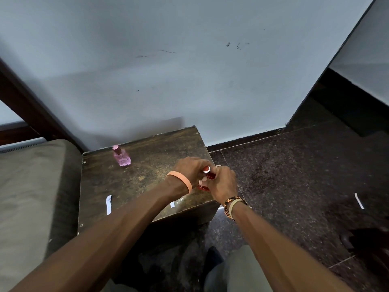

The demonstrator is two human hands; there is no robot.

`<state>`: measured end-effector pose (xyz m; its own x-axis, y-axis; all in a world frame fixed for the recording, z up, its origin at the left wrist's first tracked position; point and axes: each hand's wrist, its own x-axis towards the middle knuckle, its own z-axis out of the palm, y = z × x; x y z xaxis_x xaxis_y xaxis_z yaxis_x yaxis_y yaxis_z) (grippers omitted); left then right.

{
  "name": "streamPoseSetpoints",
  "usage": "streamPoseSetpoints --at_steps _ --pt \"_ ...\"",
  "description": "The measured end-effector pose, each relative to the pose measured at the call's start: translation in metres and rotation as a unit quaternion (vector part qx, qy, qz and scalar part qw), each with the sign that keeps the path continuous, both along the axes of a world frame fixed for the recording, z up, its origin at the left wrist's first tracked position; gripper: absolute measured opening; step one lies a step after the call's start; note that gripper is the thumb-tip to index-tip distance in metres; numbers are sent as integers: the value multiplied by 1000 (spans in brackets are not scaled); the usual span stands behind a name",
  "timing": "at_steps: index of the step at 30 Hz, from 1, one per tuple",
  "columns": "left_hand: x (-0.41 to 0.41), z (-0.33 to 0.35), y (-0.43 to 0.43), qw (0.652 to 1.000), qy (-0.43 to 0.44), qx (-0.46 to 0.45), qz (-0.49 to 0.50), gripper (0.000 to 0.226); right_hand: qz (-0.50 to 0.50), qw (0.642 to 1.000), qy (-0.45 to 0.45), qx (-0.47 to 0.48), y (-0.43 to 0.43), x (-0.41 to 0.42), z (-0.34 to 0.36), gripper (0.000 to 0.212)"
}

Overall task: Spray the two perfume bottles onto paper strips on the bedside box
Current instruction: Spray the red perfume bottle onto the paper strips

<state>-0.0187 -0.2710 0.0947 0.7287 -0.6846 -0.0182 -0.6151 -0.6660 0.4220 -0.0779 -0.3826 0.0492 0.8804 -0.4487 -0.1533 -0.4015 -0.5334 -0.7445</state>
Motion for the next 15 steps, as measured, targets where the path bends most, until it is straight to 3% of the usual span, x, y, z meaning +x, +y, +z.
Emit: streamPoseSetpoints --at_steps 3,8,15 --pt "2 -1 -1 999 -10 24 21 35 2 1000 1 -2 0 0 -1 17" --pt "-1 -3 -3 997 -10 66 -24 59 -17 999 20 -27 1 1 -2 12" --pt "2 -3 -2 999 35 10 26 43 8 1000 13 -12 0 1 5 17"
